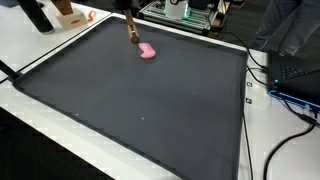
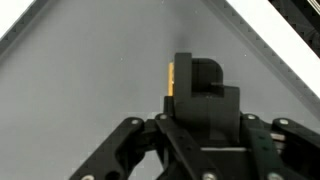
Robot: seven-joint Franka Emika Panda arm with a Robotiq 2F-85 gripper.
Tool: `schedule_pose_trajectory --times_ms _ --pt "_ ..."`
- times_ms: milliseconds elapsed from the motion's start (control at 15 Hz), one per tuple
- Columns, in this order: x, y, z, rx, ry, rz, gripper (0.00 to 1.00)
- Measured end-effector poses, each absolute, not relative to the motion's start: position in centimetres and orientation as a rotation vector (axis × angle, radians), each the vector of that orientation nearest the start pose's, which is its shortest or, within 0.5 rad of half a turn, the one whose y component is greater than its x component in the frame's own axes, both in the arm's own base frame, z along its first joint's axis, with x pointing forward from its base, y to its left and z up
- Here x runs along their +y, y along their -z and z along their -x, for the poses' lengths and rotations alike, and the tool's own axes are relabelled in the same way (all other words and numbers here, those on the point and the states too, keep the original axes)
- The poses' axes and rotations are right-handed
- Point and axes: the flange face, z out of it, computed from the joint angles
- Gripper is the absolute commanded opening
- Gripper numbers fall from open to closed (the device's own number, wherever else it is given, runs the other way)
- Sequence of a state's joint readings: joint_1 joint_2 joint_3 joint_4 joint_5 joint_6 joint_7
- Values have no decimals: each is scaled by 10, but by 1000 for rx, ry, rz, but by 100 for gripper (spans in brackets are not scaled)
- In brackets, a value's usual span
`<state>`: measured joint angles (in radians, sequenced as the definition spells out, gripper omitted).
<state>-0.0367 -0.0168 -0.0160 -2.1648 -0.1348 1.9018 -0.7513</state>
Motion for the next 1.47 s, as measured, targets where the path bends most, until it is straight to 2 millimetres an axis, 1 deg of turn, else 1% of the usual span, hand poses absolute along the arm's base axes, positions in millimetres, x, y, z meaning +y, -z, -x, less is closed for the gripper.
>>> schedule_pose_trajectory --times_ms 133,400,467,667,800,933,1200,1467 --pt "-38 -390 -500 -1148 -415 2908 49" --pt "-38 -389 -498 -1147 -417 2907 49" --pt "-38 -389 -498 -1147 -417 2907 24" --pt "-38 -388 -499 -1145 -421 2901 24" --pt "-43 -387 -501 -1125 -413 2881 24" --pt "-57 -391 -505 -1082 -398 2855 24" --pt "-100 -394 -514 -962 -381 2782 24" --pt "-134 -380 -528 -862 -386 2683 24"
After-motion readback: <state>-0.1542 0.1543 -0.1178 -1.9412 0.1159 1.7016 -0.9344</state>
